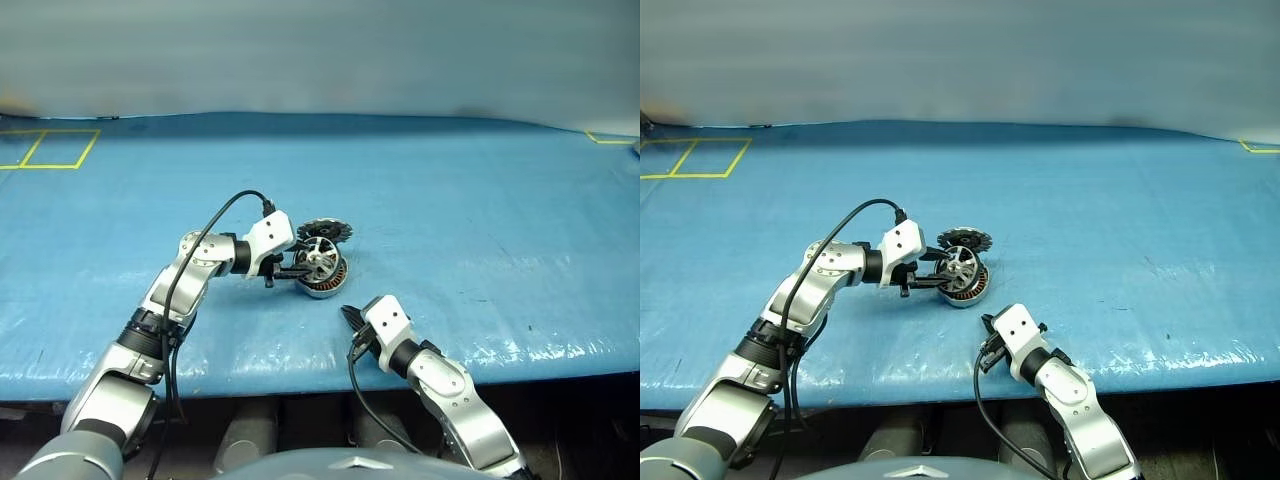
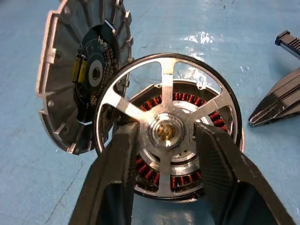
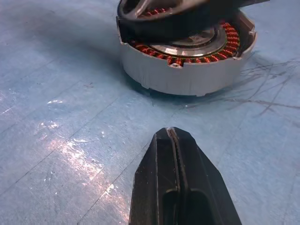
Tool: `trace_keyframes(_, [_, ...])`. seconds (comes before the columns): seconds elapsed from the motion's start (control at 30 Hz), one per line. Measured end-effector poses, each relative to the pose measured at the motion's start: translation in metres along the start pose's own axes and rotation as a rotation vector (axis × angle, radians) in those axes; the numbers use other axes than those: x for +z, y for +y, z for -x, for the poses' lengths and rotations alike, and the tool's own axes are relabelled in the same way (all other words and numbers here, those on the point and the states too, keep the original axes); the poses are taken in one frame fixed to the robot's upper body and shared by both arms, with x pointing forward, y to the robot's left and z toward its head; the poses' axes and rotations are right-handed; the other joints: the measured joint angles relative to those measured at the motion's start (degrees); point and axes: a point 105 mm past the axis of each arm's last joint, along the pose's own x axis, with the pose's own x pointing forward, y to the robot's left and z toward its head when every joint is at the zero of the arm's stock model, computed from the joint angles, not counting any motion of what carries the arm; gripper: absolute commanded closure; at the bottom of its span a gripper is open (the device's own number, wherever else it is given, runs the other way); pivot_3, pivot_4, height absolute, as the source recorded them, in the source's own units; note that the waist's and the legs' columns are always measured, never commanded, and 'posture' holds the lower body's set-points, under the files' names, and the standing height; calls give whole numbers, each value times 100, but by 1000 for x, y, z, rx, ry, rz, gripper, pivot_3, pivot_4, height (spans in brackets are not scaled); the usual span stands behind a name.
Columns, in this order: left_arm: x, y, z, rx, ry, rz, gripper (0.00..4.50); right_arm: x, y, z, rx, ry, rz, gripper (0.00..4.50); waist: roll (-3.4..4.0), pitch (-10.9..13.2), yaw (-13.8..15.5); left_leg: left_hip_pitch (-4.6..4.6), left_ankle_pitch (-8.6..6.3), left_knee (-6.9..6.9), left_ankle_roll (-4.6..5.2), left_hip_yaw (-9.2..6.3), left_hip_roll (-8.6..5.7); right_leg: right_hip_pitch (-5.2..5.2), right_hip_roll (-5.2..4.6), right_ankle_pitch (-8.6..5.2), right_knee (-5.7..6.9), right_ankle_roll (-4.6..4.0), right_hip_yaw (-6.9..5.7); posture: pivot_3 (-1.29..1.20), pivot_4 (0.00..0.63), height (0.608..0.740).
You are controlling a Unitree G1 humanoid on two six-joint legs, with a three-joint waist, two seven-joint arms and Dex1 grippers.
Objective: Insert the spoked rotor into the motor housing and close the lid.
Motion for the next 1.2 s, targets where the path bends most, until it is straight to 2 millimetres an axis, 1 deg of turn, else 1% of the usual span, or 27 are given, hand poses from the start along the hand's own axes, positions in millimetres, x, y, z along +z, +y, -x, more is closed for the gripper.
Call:
trace_keyframes(0.03, [0, 0, 0, -4, -1, 1, 1424, 0, 0, 0, 0, 1, -1, 4500, 0, 0, 0, -1, 0, -1, 0, -1, 0, -1, 0, 0, 0, -1, 0, 0, 150, 740])
trace_keyframes(0.1, [7, -4, 2, -34, -48, 32, 1424, 0, 0, 0, -2, 0, 0, 4500, 0, 2, 0, -9, 0, -2, 0, -1, 1, -9, 0, -1, 0, -1, -1, 0, 150, 740])
trace_keyframes(0.2, [26, -6, 10, -57, -149, 62, 1424, 3, 0, -2, -6, -13, -3, 4500, -1, 2, 1, -27, 1, 2, 0, -1, 1, -27, 0, 0, 2, -1, -1, 0, 150, 740])
trace_keyframes(0.27, [36, -8, 16, -62, -198, 72, 1424, 3, 0, -2, -3, -13, -3, 4500, 0, 2, -3, -37, 1, 2, 0, 1, 1, -40, 0, 0, 3, -1, 1, 0, 150, 740])
trace_keyframes(0.37, [41, -10, 25, -56, -237, 96, 1424, 4, 1, -2, 3, -17, -9, 4500, 0, 2, -5, -45, 1, 2, 0, -1, 0, -49, 2, 1, 3, 0, 0, 0, 150, 740])
trace_keyframes(0.47, [32, -17, 33, -27, -235, 120, 1424, 10, 0, -2, 3, -48, -35, 4500, 2, 3, -24, -46, 1, 2, 0, 0, 1, -51, 2, 1, 3, -1, 2, 0, 150, 740])
trace_keyframes(0.57, [20, -22, 37, 20, -248, 175, 1424, 28, -7, -1, -14, -111, -39, 4500, 1, 3, -22, -46, 1, 6, 0, -1, 2, -50, 1, 1, 4, -1, 2, 0, 150, 740])
trace_keyframes(0.63, [6, -25, 40, 86, -267, 228, 1424, 49, -13, -1, -18, -181, -23, 4500, 2, 3, -22, -45, 1, 8, 0, 0, 2, -49, 0, 2, 5, 0, 3, 0, 150, 740])
trace_keyframes(0.7, [-8, -33, 41, 123, -270, 290, 1424, 65, -18, -3, -21, -225, -2, 4500, 2, 2, -16, -44, 1, 7, 0, -1, 2, -48, -1, 2, 4, -1, 3, 0, 150, 740])
trace_keyframes(0.8, [-21, -43, 41, 173, -291, 366, 1424, 74, -22, -8, -22, -243, 4, 4500, 2, 3, 12, -48, 1, 6, 0, -2, 2, -51, -1, 2, 4, -2, 1, 0, 150, 740])
trace_keyframes(0.9, [-28, -53, 40, 207, -298, 401, 1424, 80, -25, -21, -12, -242, 14, 4500, 2, 2, 15, -48, 1, 7, -1, 1, 1, -51, -2, 3, 4, -2, 3, 0, 150, 740])
trace_keyframes(1.07, [-31, -55, 39, 253, -312, 425, 1424, 65, -32, -43, -16, -171, -3, 4500, 2, 2, 13, -47, 2, 8, -2, 3, 0, -50, -1, 3, 5, -3, 2, 0, 150, 740])
trace_keyframes(1.13, [-30, -58, 36, 256, -321, 433, 1424, 66, -34, -54, -2, -154, 12, 4500, 4, 3, -16, -47, 2, 7, -1, 9, 0, -54, -1, 6, 5, -3, 5, 0, 150, 740])
trace_keyframes(1.2, [-29, -59, 34, 260, -322, 423, 1424, 71, -31, -62, 22, -162, 28, 4500, 4, 3, -22, -46, 2, 4, -1, 7, 2, -54, 5, 6, 6, -4, 4, 0, 150, 740])
